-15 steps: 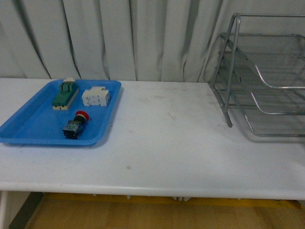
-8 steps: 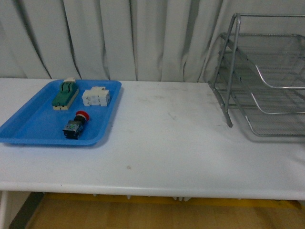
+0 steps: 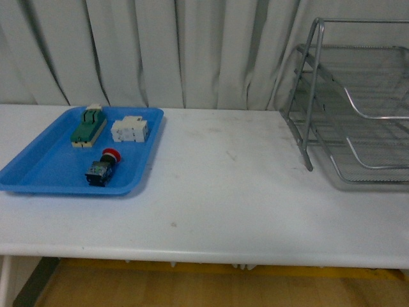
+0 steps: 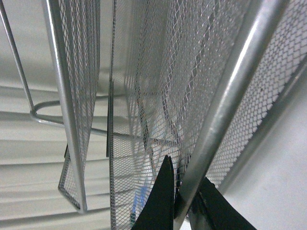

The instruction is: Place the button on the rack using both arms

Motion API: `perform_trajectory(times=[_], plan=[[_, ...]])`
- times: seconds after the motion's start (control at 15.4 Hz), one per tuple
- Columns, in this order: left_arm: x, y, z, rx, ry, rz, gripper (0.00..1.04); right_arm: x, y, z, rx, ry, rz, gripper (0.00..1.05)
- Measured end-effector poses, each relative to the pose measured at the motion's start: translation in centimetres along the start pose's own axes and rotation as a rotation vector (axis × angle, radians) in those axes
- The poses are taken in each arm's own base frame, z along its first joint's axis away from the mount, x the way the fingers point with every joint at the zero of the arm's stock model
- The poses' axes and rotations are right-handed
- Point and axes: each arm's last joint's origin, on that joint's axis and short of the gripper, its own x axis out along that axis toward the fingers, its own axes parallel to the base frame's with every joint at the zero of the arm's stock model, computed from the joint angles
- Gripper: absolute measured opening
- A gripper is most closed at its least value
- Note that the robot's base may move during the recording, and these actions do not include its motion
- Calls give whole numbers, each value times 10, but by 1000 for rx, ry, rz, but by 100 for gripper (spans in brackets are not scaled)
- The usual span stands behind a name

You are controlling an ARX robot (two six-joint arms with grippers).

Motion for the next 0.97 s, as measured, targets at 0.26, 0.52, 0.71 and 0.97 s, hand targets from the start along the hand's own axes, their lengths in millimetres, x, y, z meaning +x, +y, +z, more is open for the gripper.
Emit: perform_trajectory(times=[0.26,0.52,0.71,0.97], plan=[[0,0,0,0,0,0,98,-35,-10,1,-29,77,-25,4],[0,0,0,0,0,0,98,-68,-12,-1,-42,128,-43,4],[0,0,0,0,0,0,98,-88,-18,-3,-33,154,-60,4],[0,0,0,0,0,0,98,-97,-23,1,-192,145,-68,46]])
